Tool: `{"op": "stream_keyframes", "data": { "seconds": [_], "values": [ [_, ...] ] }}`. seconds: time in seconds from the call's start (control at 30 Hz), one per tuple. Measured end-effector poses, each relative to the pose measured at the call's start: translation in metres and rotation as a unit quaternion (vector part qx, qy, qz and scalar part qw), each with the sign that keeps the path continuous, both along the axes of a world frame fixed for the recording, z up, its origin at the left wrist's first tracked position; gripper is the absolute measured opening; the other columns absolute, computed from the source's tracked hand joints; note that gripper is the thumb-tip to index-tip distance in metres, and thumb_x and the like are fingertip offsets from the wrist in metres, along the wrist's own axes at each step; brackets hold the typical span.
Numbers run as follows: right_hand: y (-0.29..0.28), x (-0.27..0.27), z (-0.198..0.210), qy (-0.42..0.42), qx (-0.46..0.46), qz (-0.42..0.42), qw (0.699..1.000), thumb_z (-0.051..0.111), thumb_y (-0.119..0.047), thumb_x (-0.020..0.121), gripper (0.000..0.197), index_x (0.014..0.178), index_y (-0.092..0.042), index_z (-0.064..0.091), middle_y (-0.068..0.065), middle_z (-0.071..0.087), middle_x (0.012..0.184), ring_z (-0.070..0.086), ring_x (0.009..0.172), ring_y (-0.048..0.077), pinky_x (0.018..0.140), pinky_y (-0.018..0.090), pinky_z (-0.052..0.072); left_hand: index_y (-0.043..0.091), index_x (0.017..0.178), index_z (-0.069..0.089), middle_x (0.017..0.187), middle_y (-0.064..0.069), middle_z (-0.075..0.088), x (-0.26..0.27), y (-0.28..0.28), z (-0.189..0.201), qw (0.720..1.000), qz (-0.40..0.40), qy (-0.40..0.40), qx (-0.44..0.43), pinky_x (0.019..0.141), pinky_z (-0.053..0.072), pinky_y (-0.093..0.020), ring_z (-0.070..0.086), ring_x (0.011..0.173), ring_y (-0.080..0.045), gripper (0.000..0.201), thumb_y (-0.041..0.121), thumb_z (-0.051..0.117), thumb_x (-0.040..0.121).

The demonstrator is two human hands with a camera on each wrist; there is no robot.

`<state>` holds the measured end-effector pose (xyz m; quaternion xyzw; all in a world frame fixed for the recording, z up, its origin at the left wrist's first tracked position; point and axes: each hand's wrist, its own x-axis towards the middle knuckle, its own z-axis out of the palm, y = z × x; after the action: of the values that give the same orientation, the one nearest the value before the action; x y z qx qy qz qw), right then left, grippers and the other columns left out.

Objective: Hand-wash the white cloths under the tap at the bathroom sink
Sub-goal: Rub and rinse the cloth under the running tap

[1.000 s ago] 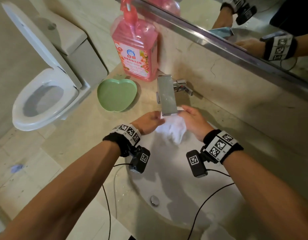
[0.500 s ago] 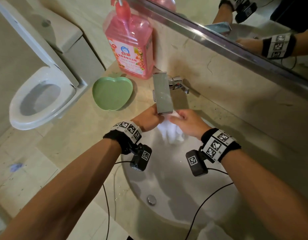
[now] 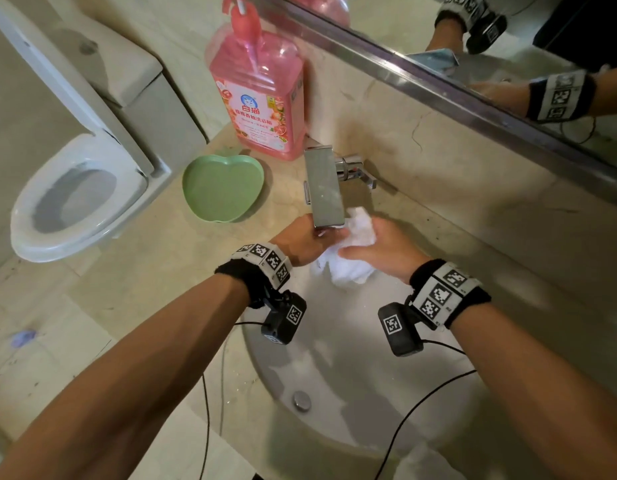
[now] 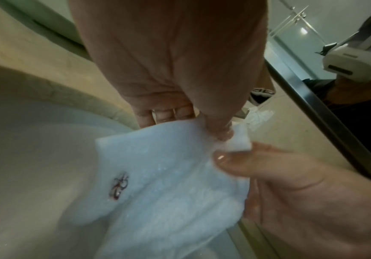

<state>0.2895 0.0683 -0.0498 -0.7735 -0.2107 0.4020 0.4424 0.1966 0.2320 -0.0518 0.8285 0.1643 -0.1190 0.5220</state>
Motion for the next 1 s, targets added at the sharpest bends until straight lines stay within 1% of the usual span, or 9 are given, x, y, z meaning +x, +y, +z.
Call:
{"op": "stream_keyframes", "data": {
  "seconds": [0.17, 0.23, 0.3, 0.5, 0.63, 0.73, 0.8, 0.93, 1.0],
  "values": [
    [0.005, -0.001, -0.003, -0.065, -0.026, 0.02, 0.997, 0.066, -0.029, 0.093, 0.006, 0.095, -0.033, 0.069, -0.014, 0.073, 0.083, 0.069, 0.083, 0.005, 0.068, 0.025, 0.051, 0.018, 0.131, 0.059, 0.122, 0.001, 0.063, 0.0, 0.007, -0.002, 0.997, 0.008, 0.018, -0.072, 0.09, 0.044, -0.02, 0.058, 0.11, -0.016, 0.037, 0.01, 0.053, 0.095],
    [0.006, 0.0, -0.004, -0.01, 0.021, -0.037, 0.999, 0.065, -0.024, 0.094, 0.012, 0.095, -0.036, 0.067, -0.004, 0.076, 0.094, 0.071, 0.092, 0.013, 0.08, 0.033, 0.056, 0.023, 0.121, 0.062, 0.112, 0.002, 0.066, -0.002, 0.014, -0.007, 0.998, -0.02, 0.027, -0.051, 0.082, 0.046, -0.016, 0.06, 0.098, -0.015, 0.042, 0.0, 0.053, 0.086],
    [0.007, 0.001, 0.0, 0.051, 0.049, -0.109, 0.992, 0.066, -0.018, 0.092, 0.013, 0.097, -0.03, 0.069, 0.009, 0.075, 0.101, 0.071, 0.098, 0.026, 0.089, 0.045, 0.055, 0.029, 0.104, 0.063, 0.103, -0.002, 0.069, -0.005, 0.016, -0.015, 0.998, -0.03, 0.055, -0.015, 0.074, 0.046, -0.016, 0.06, 0.087, -0.014, 0.03, 0.008, 0.057, 0.085],
    [0.006, 0.009, 0.012, 0.095, 0.115, -0.172, 0.974, 0.066, -0.01, 0.089, 0.012, 0.095, -0.019, 0.072, 0.003, 0.073, 0.088, 0.069, 0.09, 0.023, 0.082, 0.041, 0.054, 0.017, 0.122, 0.064, 0.109, 0.002, 0.072, -0.011, 0.021, -0.027, 0.998, 0.043, 0.032, -0.046, 0.098, 0.047, -0.035, 0.065, 0.103, -0.015, 0.032, 0.027, 0.06, 0.092],
    [0.006, 0.001, 0.009, 0.069, 0.072, -0.157, 0.983, 0.073, -0.014, 0.085, 0.011, 0.095, -0.02, 0.073, 0.0, 0.076, 0.085, 0.073, 0.082, 0.015, 0.073, 0.036, 0.056, 0.022, 0.086, 0.062, 0.08, 0.004, 0.071, -0.019, 0.038, -0.014, 0.987, 0.138, -0.035, -0.074, 0.074, 0.05, -0.035, 0.063, 0.076, -0.016, 0.01, 0.022, 0.059, 0.096],
    [0.009, -0.006, -0.001, 0.028, 0.03, -0.133, 0.99, 0.072, -0.014, 0.084, 0.036, 0.118, -0.023, 0.065, -0.007, 0.074, 0.093, 0.07, 0.081, 0.008, 0.072, 0.026, 0.055, 0.019, 0.085, 0.06, 0.083, -0.005, 0.067, -0.032, 0.049, 0.003, 0.987, 0.131, -0.05, -0.075, 0.068, 0.049, -0.033, 0.06, 0.075, -0.018, 0.013, 0.024, 0.059, 0.097],
    [0.012, -0.009, -0.005, 0.011, 0.014, -0.11, 0.994, 0.065, -0.017, 0.08, 0.049, 0.125, -0.03, 0.052, -0.005, 0.067, 0.105, 0.066, 0.09, 0.015, 0.078, 0.033, 0.054, 0.015, 0.087, 0.061, 0.082, -0.002, 0.066, -0.04, 0.054, 0.015, 0.991, 0.111, -0.056, -0.053, 0.067, 0.049, -0.03, 0.06, 0.073, -0.014, 0.015, 0.024, 0.058, 0.098],
    [0.012, -0.011, -0.014, -0.075, -0.029, -0.102, 0.992, 0.065, -0.02, 0.08, 0.043, 0.122, -0.024, 0.056, -0.006, 0.06, 0.098, 0.058, 0.084, 0.02, 0.072, 0.031, 0.048, 0.019, 0.081, 0.061, 0.078, 0.002, 0.064, -0.052, 0.065, 0.031, 0.99, 0.127, -0.064, 0.004, 0.075, 0.05, -0.034, 0.059, 0.075, -0.014, 0.02, 0.029, 0.057, 0.098],
    [0.008, -0.01, -0.018, -0.147, -0.051, -0.113, 0.981, 0.071, -0.022, 0.08, 0.015, 0.091, -0.024, 0.062, -0.008, 0.06, 0.078, 0.055, 0.07, 0.017, 0.061, 0.023, 0.044, 0.024, 0.074, 0.058, 0.071, 0.007, 0.059, -0.057, 0.066, 0.035, 0.99, 0.125, -0.062, 0.019, 0.071, 0.046, -0.03, 0.054, 0.07, -0.011, 0.024, 0.031, 0.057, 0.097]
  ]
}}
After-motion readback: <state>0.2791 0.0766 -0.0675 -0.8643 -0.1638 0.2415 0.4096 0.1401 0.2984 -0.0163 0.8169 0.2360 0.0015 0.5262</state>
